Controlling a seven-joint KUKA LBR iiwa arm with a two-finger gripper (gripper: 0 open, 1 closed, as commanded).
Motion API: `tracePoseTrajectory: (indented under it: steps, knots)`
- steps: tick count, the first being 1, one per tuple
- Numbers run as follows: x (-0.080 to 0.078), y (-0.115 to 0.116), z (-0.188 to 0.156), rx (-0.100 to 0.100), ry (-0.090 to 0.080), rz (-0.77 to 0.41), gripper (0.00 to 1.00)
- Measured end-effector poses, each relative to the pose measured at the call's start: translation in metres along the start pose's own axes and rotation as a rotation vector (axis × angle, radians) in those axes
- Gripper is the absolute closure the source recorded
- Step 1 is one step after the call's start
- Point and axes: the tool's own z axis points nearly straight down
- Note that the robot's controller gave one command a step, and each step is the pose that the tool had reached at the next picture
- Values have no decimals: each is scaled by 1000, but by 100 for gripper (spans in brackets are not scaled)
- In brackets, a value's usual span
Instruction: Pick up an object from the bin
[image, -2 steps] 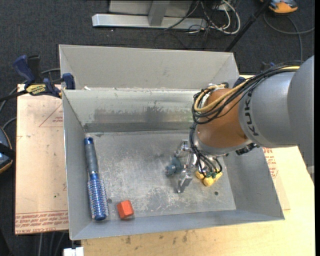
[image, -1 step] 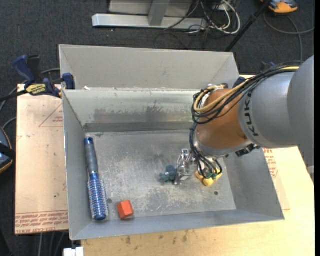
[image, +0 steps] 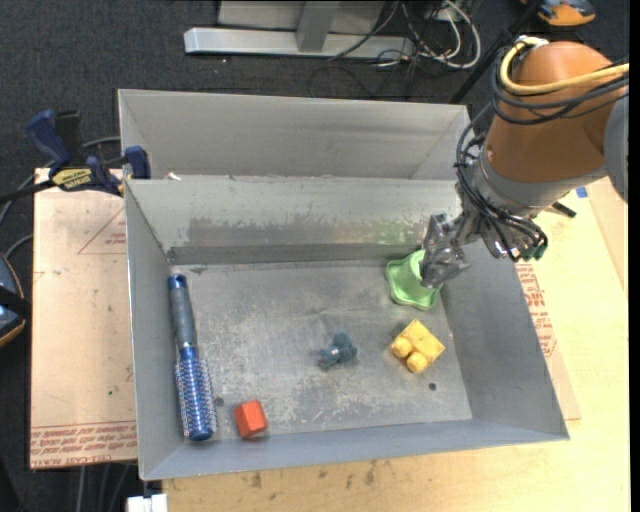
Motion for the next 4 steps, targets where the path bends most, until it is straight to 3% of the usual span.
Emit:
tracePoseTrajectory:
  steps: [1,2,3,4]
  knots:
    - [1,2,4,-4,7,-1,0]
    - [42,57,134,-10,15,-296,0]
    - [7,95,177,-6,7,-355,0]
    - [6,93,174,-5,3,-349,100]
